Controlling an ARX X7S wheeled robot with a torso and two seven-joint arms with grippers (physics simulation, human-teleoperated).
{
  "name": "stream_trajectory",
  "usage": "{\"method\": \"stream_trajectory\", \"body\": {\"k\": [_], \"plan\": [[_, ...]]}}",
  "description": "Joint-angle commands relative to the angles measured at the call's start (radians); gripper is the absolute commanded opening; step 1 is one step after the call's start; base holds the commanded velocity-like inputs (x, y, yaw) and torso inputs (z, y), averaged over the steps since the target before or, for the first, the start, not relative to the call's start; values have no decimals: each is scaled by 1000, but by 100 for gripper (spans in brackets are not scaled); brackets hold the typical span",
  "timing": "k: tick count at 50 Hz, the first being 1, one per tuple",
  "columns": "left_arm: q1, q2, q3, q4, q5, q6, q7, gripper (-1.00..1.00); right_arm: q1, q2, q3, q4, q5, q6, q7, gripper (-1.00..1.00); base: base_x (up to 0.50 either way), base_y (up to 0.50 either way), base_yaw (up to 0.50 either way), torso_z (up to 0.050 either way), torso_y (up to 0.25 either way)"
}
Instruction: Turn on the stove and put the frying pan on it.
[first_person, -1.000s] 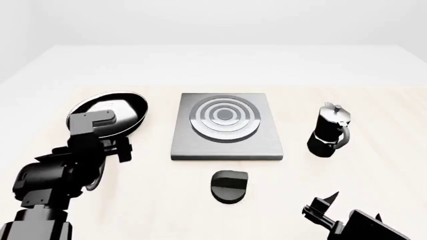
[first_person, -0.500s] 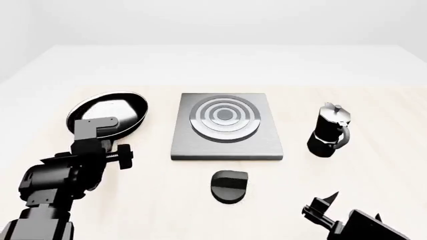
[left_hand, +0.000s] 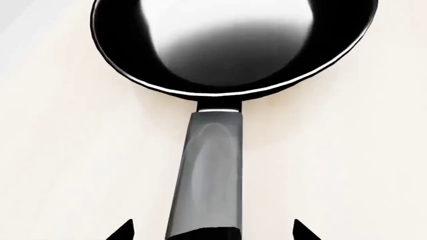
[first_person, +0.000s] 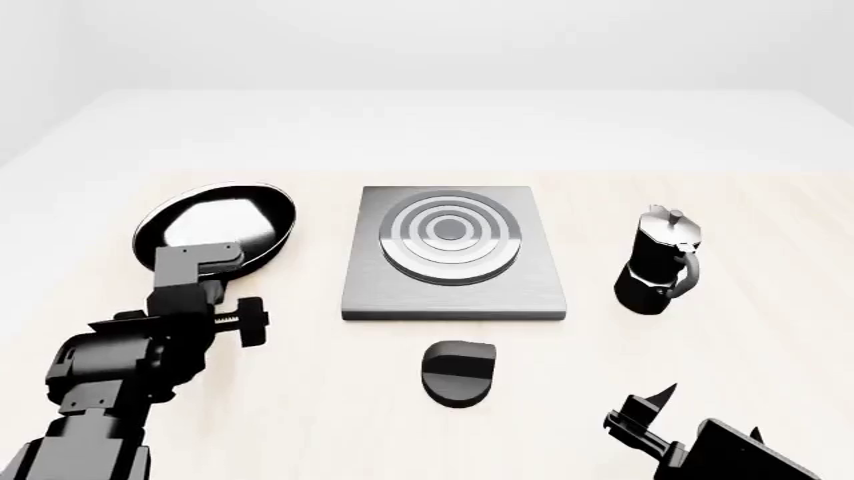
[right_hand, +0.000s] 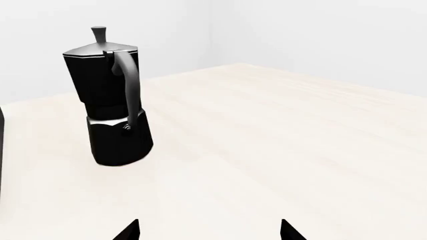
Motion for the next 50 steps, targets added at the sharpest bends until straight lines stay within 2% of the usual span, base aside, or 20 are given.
{"method": "stream_trajectory", "body": {"k": [1, 23, 24, 31, 50], "plan": [[2, 5, 10, -25, 6, 14, 6, 100, 0, 2, -3, 0, 2, -1, 3, 100, 0, 0, 0, 0, 0], [-7, 16, 19, -113, 22, 66, 14, 100, 0, 7, -9, 1, 7, -4, 8, 100, 0, 0, 0, 0, 0], [-8, 15, 16, -112, 19, 68, 17, -100, 0, 7, -9, 0, 7, -4, 8, 100, 0, 0, 0, 0, 0], [-8, 14, 14, -102, 18, 68, 11, -100, 1, 8, -11, 1, 9, -4, 9, 100, 0, 0, 0, 0, 0], [59, -35, 18, 296, -17, -61, -53, -100, 1, 12, -15, 1, 12, -6, 13, 100, 0, 0, 0, 0, 0]]}}
